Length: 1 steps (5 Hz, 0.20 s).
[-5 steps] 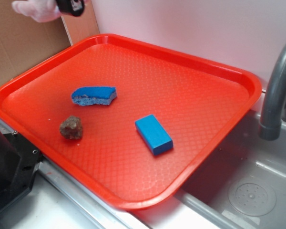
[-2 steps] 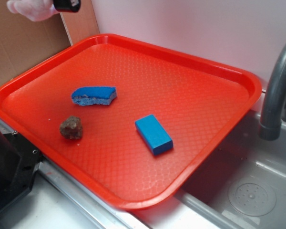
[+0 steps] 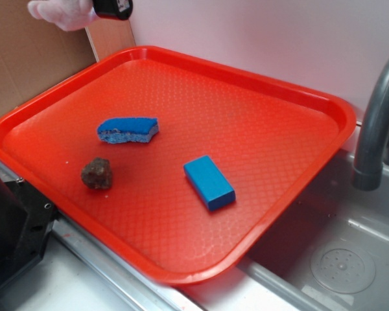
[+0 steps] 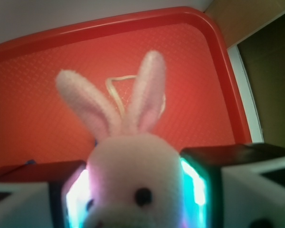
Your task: Grab the pink bunny.
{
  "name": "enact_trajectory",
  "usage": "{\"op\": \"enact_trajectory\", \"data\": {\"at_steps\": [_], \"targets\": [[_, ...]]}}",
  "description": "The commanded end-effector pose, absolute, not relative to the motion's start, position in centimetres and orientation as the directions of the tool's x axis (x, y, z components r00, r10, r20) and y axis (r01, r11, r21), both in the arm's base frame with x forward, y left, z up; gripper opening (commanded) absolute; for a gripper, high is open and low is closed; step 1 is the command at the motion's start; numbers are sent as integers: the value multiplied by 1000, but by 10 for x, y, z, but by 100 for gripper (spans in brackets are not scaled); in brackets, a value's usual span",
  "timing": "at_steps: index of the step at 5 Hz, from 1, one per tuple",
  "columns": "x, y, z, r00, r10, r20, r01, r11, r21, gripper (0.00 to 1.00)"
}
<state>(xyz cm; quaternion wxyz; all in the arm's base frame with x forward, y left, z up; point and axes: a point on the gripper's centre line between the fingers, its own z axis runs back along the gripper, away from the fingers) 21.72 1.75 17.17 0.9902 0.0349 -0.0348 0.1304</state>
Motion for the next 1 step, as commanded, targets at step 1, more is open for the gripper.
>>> {"op": "enact_trajectory", "data": {"at_steps": [1], "targets": [[216, -4, 182, 955, 261, 138, -269, 962, 49, 0]]}}
